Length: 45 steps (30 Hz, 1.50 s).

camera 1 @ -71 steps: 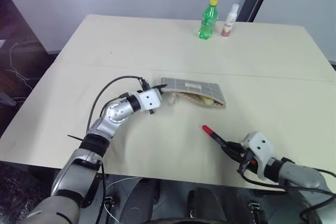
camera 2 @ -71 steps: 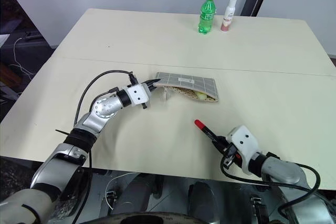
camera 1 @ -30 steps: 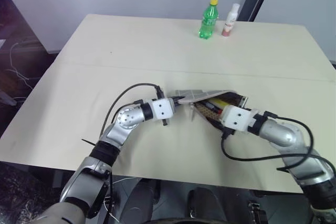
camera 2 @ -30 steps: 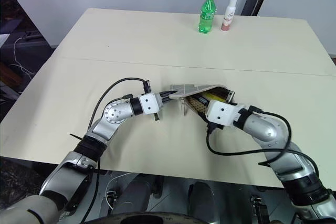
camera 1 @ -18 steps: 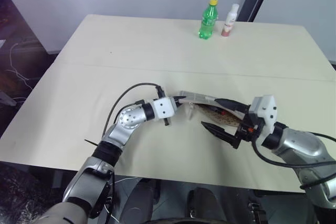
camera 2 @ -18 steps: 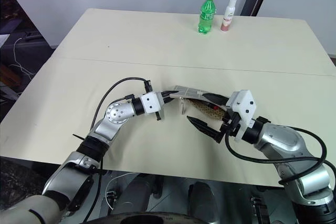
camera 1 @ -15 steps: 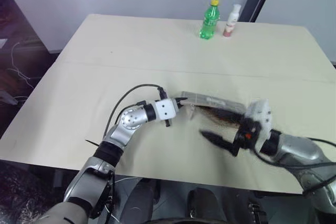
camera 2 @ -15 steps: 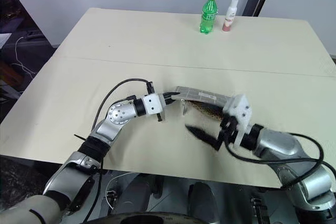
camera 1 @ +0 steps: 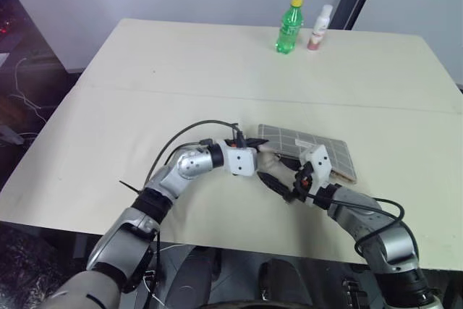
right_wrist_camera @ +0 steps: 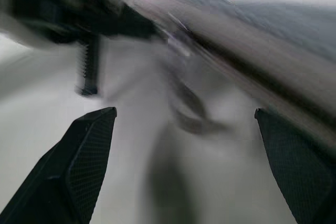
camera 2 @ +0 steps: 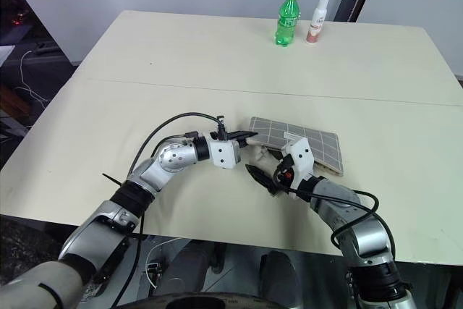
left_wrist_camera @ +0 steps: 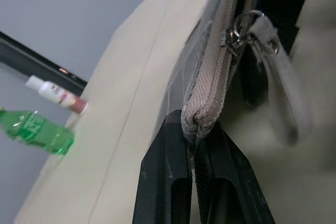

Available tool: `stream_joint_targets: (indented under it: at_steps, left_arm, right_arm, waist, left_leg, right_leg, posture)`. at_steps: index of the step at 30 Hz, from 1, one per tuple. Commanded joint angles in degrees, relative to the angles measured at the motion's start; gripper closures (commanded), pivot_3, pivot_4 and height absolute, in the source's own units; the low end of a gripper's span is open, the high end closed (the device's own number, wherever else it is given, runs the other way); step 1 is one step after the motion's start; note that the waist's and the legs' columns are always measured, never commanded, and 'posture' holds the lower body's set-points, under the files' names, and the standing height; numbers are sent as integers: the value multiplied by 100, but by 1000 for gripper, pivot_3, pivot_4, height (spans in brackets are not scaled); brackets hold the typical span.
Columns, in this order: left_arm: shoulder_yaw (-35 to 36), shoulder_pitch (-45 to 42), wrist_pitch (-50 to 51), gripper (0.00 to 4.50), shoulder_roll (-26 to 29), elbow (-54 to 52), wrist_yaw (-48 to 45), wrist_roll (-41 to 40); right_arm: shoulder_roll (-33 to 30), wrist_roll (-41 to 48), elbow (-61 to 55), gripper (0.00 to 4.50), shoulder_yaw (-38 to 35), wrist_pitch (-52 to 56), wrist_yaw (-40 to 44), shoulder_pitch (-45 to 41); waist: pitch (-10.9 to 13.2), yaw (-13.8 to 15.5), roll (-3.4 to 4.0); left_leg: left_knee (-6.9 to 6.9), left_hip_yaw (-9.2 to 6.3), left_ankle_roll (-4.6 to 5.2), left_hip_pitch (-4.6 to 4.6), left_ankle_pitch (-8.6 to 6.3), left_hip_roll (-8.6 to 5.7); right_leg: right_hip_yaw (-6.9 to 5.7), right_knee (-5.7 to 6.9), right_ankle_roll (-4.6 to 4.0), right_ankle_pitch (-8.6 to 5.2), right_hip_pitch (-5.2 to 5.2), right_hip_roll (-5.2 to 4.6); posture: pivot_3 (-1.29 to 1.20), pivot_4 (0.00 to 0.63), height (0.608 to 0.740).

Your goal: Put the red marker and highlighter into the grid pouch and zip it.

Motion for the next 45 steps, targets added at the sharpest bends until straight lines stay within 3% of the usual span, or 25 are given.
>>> stream_joint_targets:
  at_steps: [1, 8, 9, 11, 18, 30, 35, 38, 39, 42, 45]
  left_arm:
    - [-52, -148, -194, 4500, -19, -88, 138, 85]
    - [-89, -173, -203, 4500, -32, 2, 248, 134]
    - [-97, -181, -206, 4500, -39, 24, 265, 144]
    - [-107, -194, -212, 4500, -48, 49, 289, 154]
    - [-36, -173, -242, 4500, 38, 139, 347, 165]
    - [348, -117, -174, 4500, 473, 600, 417, -211]
    - [463, -208, -136, 4500, 456, 938, 326, -441]
    - [608, -161, 109, 4500, 300, 996, -226, -1113]
    - [693, -132, 226, 3783, 242, 947, -373, -1362]
    - [863, -16, 405, 2575, 252, 693, -649, -1752]
    - [1062, 152, 586, 1081, 420, 384, -827, -1986]
  right_arm:
    - [282, 489, -215, 114, -316, 201, -102, -293]
    - [505, 793, -175, 114, -321, 568, -113, -480]
    - [459, 702, -98, 347, -229, 568, -45, -494]
    - [411, 598, -22, 925, -137, 561, 26, -510]
    - [114, 443, -20, 4452, -358, 546, 78, -334]
    - [-1461, 247, 671, 4452, -2162, -3, 847, 678]
    - [-1580, 219, 756, 4452, -2286, -146, 990, 783]
    - [-1471, 326, 557, 4452, -2208, -74, 976, 745]
    - [-1463, 346, 485, 3914, -2171, -85, 1018, 757]
    - [-1550, 269, 376, 2685, -2181, -225, 1149, 879]
    - [-1827, 333, 51, 1111, -2325, -281, 1568, 1228]
  waist:
    - [0, -11, 0]
    - [0, -7, 1]
    - [0, -7, 1]
    - [0, -7, 1]
    - [0, -4, 1]
    - [0, -9, 1]
    - [0, -4, 1]
    - [0, -5, 1]
    - [0, -6, 1]
    - [0, -7, 1]
    - [0, -7, 1]
  left_leg:
    - [0, -1, 0, 1, 0, 2]
    - [0, -2, -5, 3, 3, 6]
    - [-1, -2, -5, 3, 3, 6]
    - [-1, -1, -5, 4, 3, 6]
    - [0, -1, -5, 3, 3, 5]
    - [1, 1, -4, 5, 3, 6]
    - [4, 1, -4, 6, 3, 10]
    - [6, 1, -3, 6, 3, 8]
    - [7, 1, -3, 5, 3, 8]
    - [7, -1, -3, 4, 3, 9]
    - [6, 0, -2, 4, 2, 8]
  right_leg:
    - [0, 3, 0, 0, 1, 2]
    - [1, 8, -1, 0, -3, 5]
    - [1, 8, -1, 1, -3, 5]
    - [1, 8, -1, 0, -3, 5]
    - [1, 8, -1, 1, -3, 5]
    - [0, 7, -1, 1, 1, 1]
    - [0, 8, -1, 1, 5, 0]
    - [0, 7, -1, 1, 6, -3]
    - [0, 7, -1, 1, 6, -3]
    - [0, 7, -1, 1, 5, -4]
    - [0, 6, -1, 1, 5, -6]
  posture:
    - [0, 150, 740]
    - [0, 150, 740]
    - [0, 150, 740]
    - [0, 150, 740]
    - [0, 150, 740]
    - [0, 150, 740]
    - [0, 150, 740]
    - [0, 150, 740]
    - [0, 150, 740]
    - [0, 150, 740]
    - [0, 150, 740]
